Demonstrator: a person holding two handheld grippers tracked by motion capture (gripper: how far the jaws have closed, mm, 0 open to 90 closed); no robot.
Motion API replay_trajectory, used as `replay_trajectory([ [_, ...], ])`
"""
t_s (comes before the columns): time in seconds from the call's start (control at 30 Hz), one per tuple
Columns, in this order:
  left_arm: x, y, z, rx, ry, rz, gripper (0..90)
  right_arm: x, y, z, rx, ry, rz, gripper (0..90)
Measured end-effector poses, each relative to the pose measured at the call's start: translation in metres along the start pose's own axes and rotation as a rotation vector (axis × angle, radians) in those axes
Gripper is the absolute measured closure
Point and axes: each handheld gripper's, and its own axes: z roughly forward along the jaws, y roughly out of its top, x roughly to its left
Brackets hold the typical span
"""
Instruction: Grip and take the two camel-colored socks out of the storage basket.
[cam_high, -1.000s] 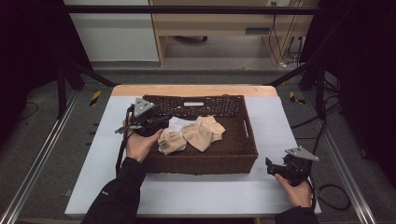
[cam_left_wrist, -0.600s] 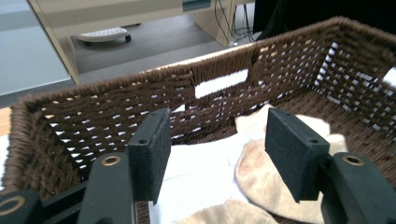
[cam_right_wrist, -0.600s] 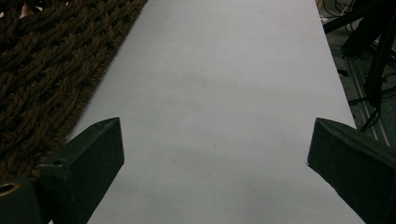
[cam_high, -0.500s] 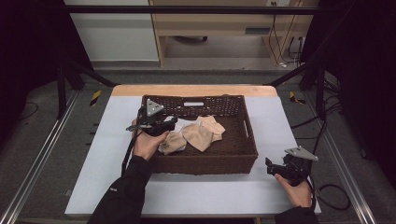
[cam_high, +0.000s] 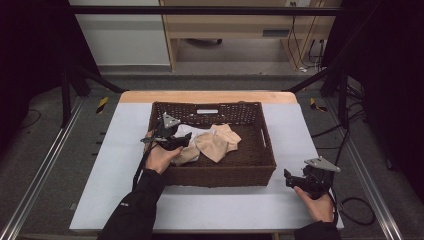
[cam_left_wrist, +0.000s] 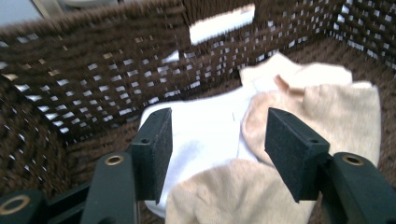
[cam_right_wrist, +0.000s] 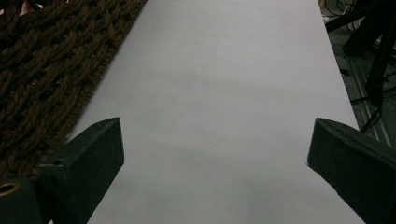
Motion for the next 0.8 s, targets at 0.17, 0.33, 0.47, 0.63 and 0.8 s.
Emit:
replay_trajectory([
  [0.17, -0.001, -0.004, 0.004, 0.063, -0.005, 0.013, 48.2, 0.000, 0.000, 0.000, 0.006, 0.001, -0.002, 4.1],
  [0.33, -0.002, -0.005, 0.007, 0.098, -0.010, 0.025, 50.3, 0.000, 0.000, 0.000, 0.007, 0.002, -0.001, 4.1],
  [0.47, -0.004, -0.007, 0.010, 0.134, -0.017, 0.038, 51.6, 0.000, 0.000, 0.000, 0.010, 0.003, -0.001, 4.1],
  [0.63, -0.006, -0.008, 0.015, 0.184, -0.039, 0.046, 55.9, 0.000, 0.000, 0.001, 0.013, 0.002, -0.003, 4.1],
  [0.8, -0.006, -0.009, 0.018, 0.221, -0.060, 0.041, 71.8, 0.001, 0.000, 0.001, 0.013, 0.004, -0.003, 4.1],
])
